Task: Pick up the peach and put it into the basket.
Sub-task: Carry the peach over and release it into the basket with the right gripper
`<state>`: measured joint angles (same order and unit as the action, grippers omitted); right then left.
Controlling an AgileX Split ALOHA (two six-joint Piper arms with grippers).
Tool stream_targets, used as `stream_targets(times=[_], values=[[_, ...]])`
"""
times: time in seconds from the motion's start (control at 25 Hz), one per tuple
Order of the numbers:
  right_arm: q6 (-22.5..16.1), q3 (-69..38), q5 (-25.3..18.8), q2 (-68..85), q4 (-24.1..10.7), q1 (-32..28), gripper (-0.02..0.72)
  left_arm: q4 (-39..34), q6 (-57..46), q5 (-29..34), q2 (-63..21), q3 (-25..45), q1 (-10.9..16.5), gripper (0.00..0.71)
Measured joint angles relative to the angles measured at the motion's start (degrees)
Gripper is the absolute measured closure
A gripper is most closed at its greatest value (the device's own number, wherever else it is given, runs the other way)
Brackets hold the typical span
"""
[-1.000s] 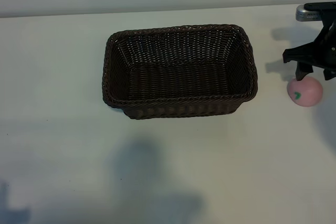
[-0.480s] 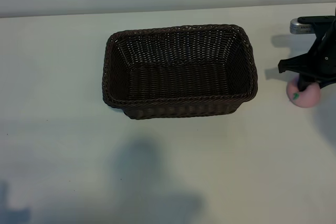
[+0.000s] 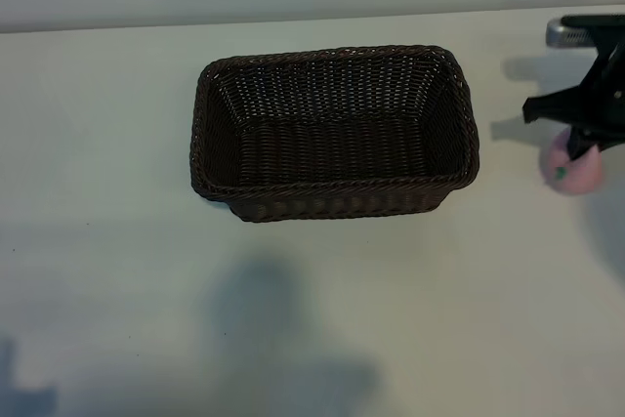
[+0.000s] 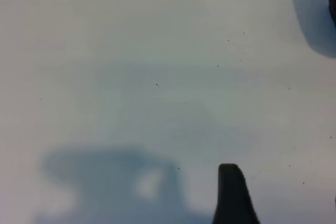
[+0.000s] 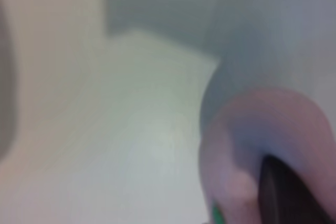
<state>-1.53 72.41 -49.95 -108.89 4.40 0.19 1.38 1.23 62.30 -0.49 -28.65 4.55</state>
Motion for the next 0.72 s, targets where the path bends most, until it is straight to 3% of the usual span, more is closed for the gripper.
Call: stream_targets(times=[0.44,0.72], values=[[1.1,8.2,-9.1,13.0,0.2,0.0,0.655,0.0,-0.1,0.0,0.0,0.0,0.0,0.247],[3.9,14.7,-15.8,13.2,5.1,2.5,0.655,0.0,-0.2,0.0,0.0,0.0,0.0,0.247]])
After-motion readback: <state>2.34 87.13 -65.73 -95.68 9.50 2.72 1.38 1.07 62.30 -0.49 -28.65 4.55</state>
